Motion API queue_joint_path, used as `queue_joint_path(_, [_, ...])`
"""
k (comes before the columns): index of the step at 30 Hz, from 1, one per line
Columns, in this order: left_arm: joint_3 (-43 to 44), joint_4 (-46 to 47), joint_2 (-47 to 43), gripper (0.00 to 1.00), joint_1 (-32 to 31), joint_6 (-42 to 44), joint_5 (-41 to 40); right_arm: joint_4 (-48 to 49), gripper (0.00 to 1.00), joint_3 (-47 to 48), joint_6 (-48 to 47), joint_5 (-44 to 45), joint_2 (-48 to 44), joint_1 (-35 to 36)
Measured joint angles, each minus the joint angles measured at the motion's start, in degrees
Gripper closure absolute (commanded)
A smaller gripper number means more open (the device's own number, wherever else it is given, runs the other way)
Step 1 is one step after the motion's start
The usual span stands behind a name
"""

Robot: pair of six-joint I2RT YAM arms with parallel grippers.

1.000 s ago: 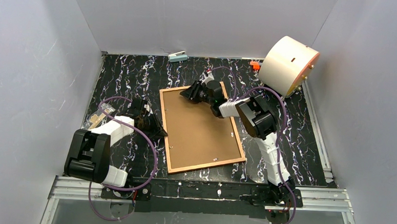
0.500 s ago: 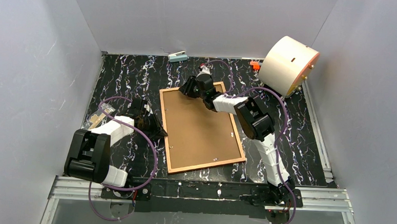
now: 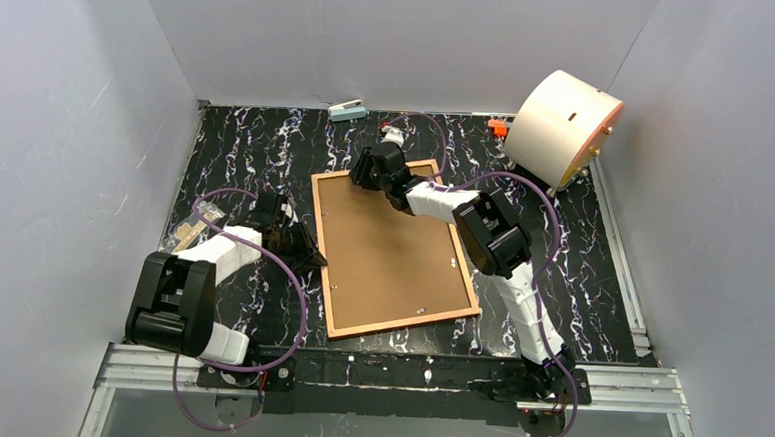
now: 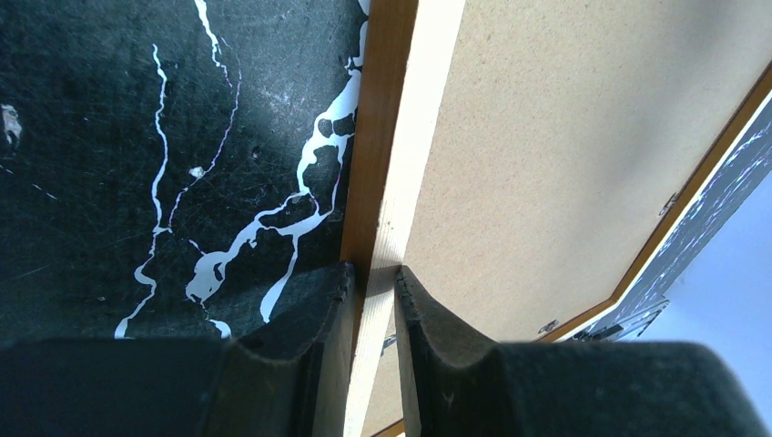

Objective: Put the photo into the frame
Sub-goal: Install the photo frame at the center of the board.

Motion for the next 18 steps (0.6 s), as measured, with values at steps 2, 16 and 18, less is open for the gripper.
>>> queue_joint_path(2, [0.00,0.00,0.00,0.80,0.00,0.00,0.02,0.09,0.56,0.00,-0.28,0.04,0.00,-0.02])
queue_joint_path(16, [0.04,0.26,0.04,0.80,0.00,-0.11,-0.17,-2.84,0.56,3.91,-2.54,0.87,1.75,0.37])
queue_joint_path(18, [0.22,0.46,0.22,0.80,0.02,-0.15,-0.35,-4.52,0.56,5.90,-2.27,2.40,2.54,0.74])
